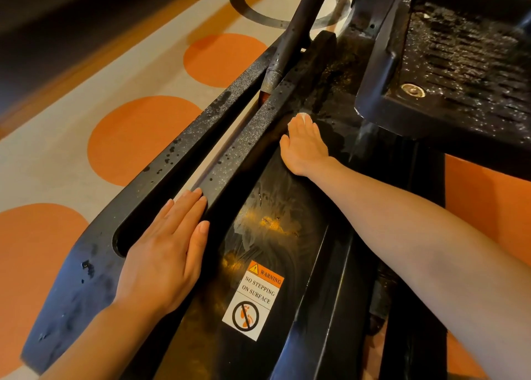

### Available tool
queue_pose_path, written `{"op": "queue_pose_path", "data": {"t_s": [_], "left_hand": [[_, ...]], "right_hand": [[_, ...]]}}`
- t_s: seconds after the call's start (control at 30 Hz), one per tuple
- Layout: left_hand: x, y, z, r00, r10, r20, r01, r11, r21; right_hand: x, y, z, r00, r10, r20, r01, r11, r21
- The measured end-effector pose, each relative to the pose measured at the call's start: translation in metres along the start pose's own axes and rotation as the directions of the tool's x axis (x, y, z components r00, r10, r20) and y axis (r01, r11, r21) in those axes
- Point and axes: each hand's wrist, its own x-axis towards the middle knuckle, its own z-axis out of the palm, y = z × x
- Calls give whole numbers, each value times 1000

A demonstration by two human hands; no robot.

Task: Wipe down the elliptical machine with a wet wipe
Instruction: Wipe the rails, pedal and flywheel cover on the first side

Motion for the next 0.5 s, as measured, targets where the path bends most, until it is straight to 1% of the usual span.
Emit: {"op": "queue_pose_path", "data": {"t_s": [0.03, 0.07, 0.13, 0.2, 0.27, 0.33, 0.4, 0.43, 0.5], "left_hand": [[0, 0, 0, 1000, 2, 3, -2, 1000, 0], [0, 0, -1, 1000, 3, 5, -3, 1000, 0], [0, 0, -1, 1000, 3, 9, -3, 1000, 0], [0, 0, -1, 1000, 8, 9, -8, 1000, -9], [1, -1, -2, 1000, 12, 5, -12, 1000, -18], [1, 0, -1, 1000, 14, 7, -14, 1000, -23], [1, 0, -1, 1000, 17, 3, -17, 999, -29], [1, 0, -1, 1000, 17, 3, -17, 999, -30], [1, -1, -1, 1000, 13, 9, -13, 1000, -28]], "right_hand": [[0, 3, -1, 1000, 9, -25, -9, 1000, 9], [0, 7, -3, 996, 60, -58, -58, 998, 36], [1, 17, -9, 964, 243, -109, -233, 967, 100], [0, 30, -14, 917, 391, -82, -387, 920, 62], [-6, 39, -17, 890, 455, -19, -455, 889, -38], [-10, 39, -16, 875, 484, -2, -483, 873, -73], [-9, 31, -14, 874, 485, 9, -484, 873, -57], [-8, 25, -13, 891, 453, 1, -452, 890, -54], [-5, 11, -10, 948, 314, -58, -314, 949, 7]]}}
